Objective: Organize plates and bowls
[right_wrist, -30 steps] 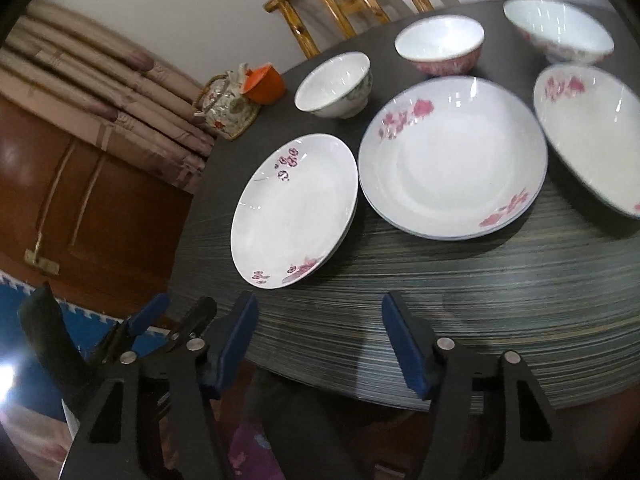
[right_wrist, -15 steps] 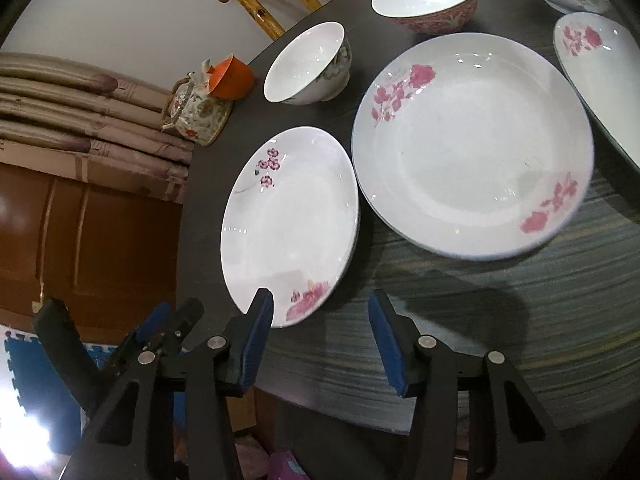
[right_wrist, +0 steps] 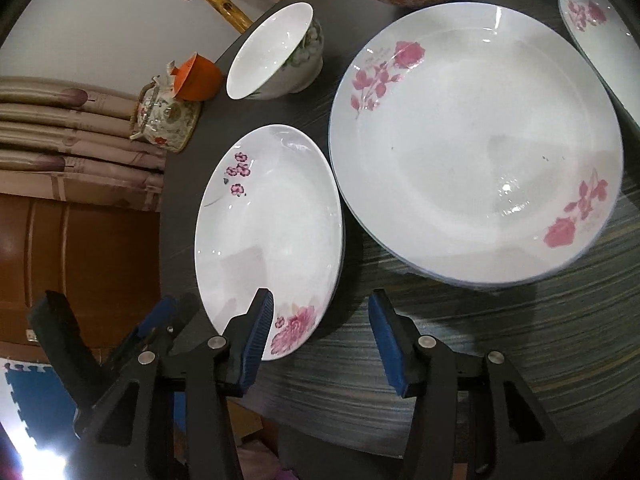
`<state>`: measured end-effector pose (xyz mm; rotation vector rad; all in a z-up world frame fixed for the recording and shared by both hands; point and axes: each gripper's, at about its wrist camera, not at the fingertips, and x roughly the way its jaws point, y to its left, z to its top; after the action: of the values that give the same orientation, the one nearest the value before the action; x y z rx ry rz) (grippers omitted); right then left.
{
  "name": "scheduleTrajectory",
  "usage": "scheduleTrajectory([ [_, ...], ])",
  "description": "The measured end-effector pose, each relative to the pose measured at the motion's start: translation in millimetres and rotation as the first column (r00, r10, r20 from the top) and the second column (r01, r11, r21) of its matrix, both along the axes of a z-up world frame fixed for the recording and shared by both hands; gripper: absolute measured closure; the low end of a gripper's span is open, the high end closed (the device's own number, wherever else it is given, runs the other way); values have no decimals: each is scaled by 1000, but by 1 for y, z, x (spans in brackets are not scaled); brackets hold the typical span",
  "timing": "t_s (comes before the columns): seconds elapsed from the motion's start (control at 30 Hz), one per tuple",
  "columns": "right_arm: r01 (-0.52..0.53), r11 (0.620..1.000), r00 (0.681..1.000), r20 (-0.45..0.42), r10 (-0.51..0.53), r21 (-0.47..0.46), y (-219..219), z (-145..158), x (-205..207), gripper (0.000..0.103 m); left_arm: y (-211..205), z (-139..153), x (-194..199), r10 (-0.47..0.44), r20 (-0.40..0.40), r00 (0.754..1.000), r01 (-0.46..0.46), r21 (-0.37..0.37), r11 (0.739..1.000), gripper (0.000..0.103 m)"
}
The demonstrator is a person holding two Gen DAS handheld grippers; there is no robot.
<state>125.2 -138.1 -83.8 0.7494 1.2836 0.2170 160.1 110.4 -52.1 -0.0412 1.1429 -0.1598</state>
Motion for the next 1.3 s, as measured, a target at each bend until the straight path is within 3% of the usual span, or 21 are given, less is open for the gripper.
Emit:
scheduleTrajectory([
  [0.17, 8, 1000, 1000, -9, -9, -10, 1, -4, 7, 57, 3, -10, 13, -3, -11, 1000, 3, -3, 1000, 24],
  [0.27, 4, 1000, 1000, -19, -4, -13, 3, -8, 10, 65, 4, -16, 17, -12, -18, 1000, 12, -16, 1000, 29],
  [0.33, -7, 1000, 1000, -21, 7, -18, 6, -11, 11, 70, 6, -22, 22, -4, -41, 999, 3, -35, 999, 51],
  [0.37, -10, 1000, 1000, -22, 10, -21, 8, -12, 12, 74, 10, -26, 24, 0, -68, 998, -4, -64, 998, 76],
  [0.4, -16, 1000, 1000, -23, 15, -24, 10, -13, 14, 77, 13, -29, 26, -1, -93, 996, -9, -107, 994, 82],
  [0.47, -26, 999, 999, -27, 25, -31, 13, -15, 14, 81, 17, -33, 28, 7, -99, 995, -21, -143, 990, 83],
  [0.83, -60, 996, 998, -27, 59, -59, 20, -23, 19, 90, 0, -34, 23, -25, -71, 997, 20, -80, 997, 83],
  [1.0, -87, 994, 996, -17, 86, -63, 25, -23, 23, 90, 15, -33, 13, 8, -56, 998, -13, -90, 996, 85],
  [1.3, -187, 980, 982, -8, 187, -62, 64, -24, 27, 90, 54, -31, -8, 88, -35, 996, -89, -37, 995, 87],
])
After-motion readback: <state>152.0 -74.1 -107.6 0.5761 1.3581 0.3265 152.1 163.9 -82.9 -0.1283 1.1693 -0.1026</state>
